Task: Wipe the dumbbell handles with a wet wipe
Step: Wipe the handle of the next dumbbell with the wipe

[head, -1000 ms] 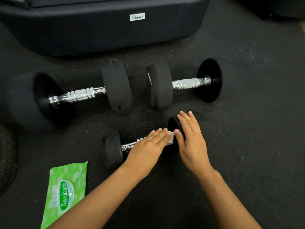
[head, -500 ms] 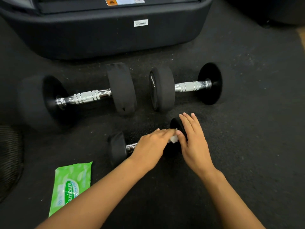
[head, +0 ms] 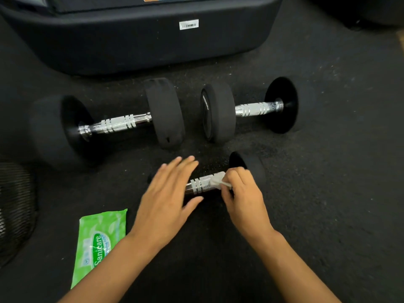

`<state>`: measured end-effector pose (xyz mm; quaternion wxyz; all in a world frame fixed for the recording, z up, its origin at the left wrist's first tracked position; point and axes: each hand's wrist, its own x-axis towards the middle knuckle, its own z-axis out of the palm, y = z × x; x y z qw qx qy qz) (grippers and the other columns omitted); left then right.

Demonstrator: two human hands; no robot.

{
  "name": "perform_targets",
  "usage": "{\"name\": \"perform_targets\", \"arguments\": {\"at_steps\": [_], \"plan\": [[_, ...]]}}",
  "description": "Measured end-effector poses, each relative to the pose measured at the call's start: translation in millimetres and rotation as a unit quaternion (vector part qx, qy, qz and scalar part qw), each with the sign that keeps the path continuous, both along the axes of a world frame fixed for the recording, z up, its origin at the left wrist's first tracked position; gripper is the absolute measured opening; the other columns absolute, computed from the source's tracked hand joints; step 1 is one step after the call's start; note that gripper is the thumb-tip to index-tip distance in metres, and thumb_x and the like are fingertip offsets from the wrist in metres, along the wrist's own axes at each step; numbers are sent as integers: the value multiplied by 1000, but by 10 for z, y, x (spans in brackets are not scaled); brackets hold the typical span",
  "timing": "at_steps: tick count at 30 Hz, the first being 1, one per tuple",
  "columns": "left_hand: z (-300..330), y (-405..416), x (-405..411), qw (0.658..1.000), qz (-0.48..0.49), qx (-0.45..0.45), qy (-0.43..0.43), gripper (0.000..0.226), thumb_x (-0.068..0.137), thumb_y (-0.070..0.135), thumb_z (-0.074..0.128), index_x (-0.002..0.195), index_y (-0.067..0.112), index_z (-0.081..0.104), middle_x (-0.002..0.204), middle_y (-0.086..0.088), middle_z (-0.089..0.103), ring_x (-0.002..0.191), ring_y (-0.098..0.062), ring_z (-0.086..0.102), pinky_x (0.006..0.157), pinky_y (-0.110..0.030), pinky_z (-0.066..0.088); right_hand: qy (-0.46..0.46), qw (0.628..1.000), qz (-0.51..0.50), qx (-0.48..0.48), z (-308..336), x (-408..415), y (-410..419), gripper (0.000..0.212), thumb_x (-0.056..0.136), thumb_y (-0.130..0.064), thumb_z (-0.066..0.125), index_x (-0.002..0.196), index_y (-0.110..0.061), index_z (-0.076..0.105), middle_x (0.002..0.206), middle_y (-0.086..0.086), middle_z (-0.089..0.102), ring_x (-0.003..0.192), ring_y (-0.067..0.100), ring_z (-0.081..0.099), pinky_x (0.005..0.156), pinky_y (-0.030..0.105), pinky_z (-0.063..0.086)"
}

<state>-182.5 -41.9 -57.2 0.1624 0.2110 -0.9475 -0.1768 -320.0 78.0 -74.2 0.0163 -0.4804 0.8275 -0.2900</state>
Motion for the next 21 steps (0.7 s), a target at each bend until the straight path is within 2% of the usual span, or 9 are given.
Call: {"name": "perform_targets", "arguments": {"at_steps": [3, 5, 7, 9, 13, 17, 19, 21], "plan": [[-89, -25, 273, 999, 37, -19, -20, 65, 82, 45, 53, 137, 13, 41, 147, -2, 36, 138, -20, 28, 113, -41, 20, 44, 998, -10, 51, -169, 55, 6, 42, 73, 7, 68, 112, -6, 59, 99, 5, 55, 85, 20, 51, 63, 31, 52], [-179, -14, 362, 998, 48, -5, -28, 70, 82, 42, 63, 139, 11, 38, 149, -3, 33, 140, -20, 24, 114, -38, 17, 63, 997, -21, 50, -263, 104, 25, 51, 71, 9, 70, 119, -2, 58, 106, 10, 56, 92, 23, 52, 70, 33, 53], [-234, -8, 389, 998, 53, 11, -35, 81, 76, 36, 73, 142, 10, 34, 150, -4, 30, 141, -19, 21, 114, -35, 17, 69, 997, -23, 36, -322, 163, 30, 51, 76, 4, 69, 125, 1, 55, 121, 16, 55, 111, 29, 51, 88, 38, 51], [-250, -15, 390, 998, 51, 18, -35, 85, 72, 35, 74, 142, 9, 33, 150, -4, 30, 141, -19, 21, 113, -32, 18, 47, 999, -22, 10, -365, 174, -30, 45, 81, 1, 66, 125, 0, 55, 129, 18, 53, 125, 33, 46, 102, 41, 40], [-266, -22, 384, 998, 46, 31, -39, 91, 69, 36, 76, 143, 10, 30, 150, -4, 29, 141, -20, 20, 114, -20, 10, -41, 997, -40, -49, -353, 180, -254, 28, 87, -3, 53, 112, -2, 63, 123, 13, 60, 124, 27, 48, 104, 44, 36], [-285, -26, 380, 998, 50, 35, -26, 94, 65, 35, 80, 142, 10, 32, 150, -2, 30, 141, -18, 21, 114, -24, 14, -28, 996, 59, -60, -384, 206, -136, 30, 89, -13, 46, 113, -4, 64, 124, 8, 60, 124, 20, 47, 107, 34, 35], [-291, -12, 394, 998, 45, 33, -15, 95, 64, 33, 81, 142, 9, 34, 149, -2, 31, 141, -18, 22, 114, -27, 17, -18, 996, 84, -35, -349, 120, -104, 29, 90, -13, 49, 113, -6, 64, 126, 7, 59, 125, 19, 46, 106, 32, 36], [-294, -8, 399, 998, 45, 32, -8, 94, 64, 32, 81, 142, 9, 34, 149, -2, 31, 141, -18, 22, 114, -27, 18, -9, 996, 81, 24, -290, 65, -181, 32, 91, -14, 49, 122, -8, 58, 129, 7, 57, 127, 20, 44, 109, 31, 28]]}}
